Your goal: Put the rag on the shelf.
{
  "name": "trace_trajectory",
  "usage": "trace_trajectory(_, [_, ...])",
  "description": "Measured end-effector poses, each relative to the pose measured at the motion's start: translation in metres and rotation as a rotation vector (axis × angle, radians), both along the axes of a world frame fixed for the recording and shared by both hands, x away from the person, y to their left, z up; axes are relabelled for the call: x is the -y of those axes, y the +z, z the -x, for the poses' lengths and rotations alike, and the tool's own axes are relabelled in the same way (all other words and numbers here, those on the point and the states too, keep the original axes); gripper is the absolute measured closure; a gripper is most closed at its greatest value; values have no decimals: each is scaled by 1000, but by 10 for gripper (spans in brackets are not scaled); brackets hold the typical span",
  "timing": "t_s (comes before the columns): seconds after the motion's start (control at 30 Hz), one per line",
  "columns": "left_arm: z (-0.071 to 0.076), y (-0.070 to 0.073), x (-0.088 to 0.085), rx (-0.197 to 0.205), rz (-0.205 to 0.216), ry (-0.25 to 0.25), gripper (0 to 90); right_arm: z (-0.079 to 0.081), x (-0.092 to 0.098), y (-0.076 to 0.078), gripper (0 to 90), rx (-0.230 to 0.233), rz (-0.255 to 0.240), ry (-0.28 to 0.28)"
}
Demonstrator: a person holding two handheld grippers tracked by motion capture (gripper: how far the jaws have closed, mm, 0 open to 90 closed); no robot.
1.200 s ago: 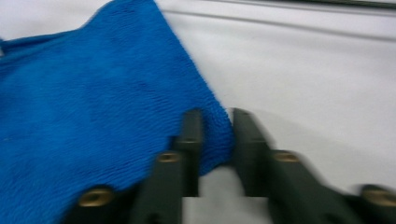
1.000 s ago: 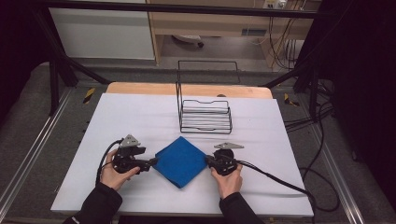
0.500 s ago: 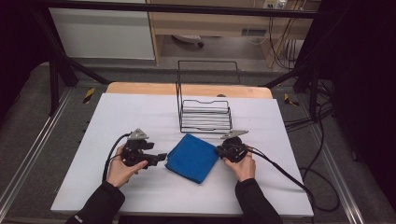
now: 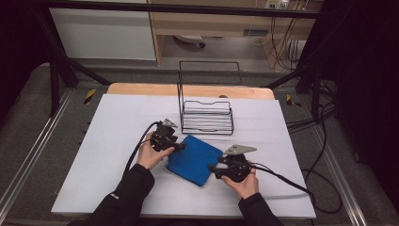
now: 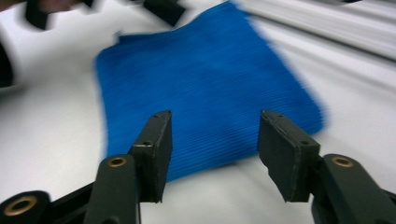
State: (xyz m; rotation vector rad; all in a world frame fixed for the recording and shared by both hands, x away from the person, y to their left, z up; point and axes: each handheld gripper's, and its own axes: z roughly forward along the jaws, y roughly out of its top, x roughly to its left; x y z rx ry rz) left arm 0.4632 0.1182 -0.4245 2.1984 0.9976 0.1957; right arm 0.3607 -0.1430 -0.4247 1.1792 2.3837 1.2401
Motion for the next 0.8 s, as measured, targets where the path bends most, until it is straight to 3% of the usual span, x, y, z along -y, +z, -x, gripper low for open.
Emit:
trace_trajectory(0.17, [-3, -11, 8, -14, -37, -16, 614, 20, -22, -2, 473, -9, 7, 80])
trace_trajectory(0.23, [-3, -13, 9, -20, -31, -11, 662, 25, -29, -6, 503, -20, 26, 112])
trace_trajectory(0.4, [-2, -13, 9, -22, -28, -10, 755, 27, -39, -23, 583, -33, 72, 127])
trace_trajectory(0.5, [-2, -13, 8, -29, -20, -6, 761, 29, -40, -27, 742, 25, 115, 111])
trace_trajectory(0.57, [-1, -13, 8, -33, -17, 0, 760, 29, -39, -27, 835, 33, 134, 103])
trace_trajectory(0.7, [3, -8, 5, -30, -13, 2, 729, 28, -37, -24, 868, 16, 141, 118])
trace_trajectory(0.8, [9, -1, 2, -12, 11, -7, 647, 27, -29, -15, 870, 4, 147, 153])
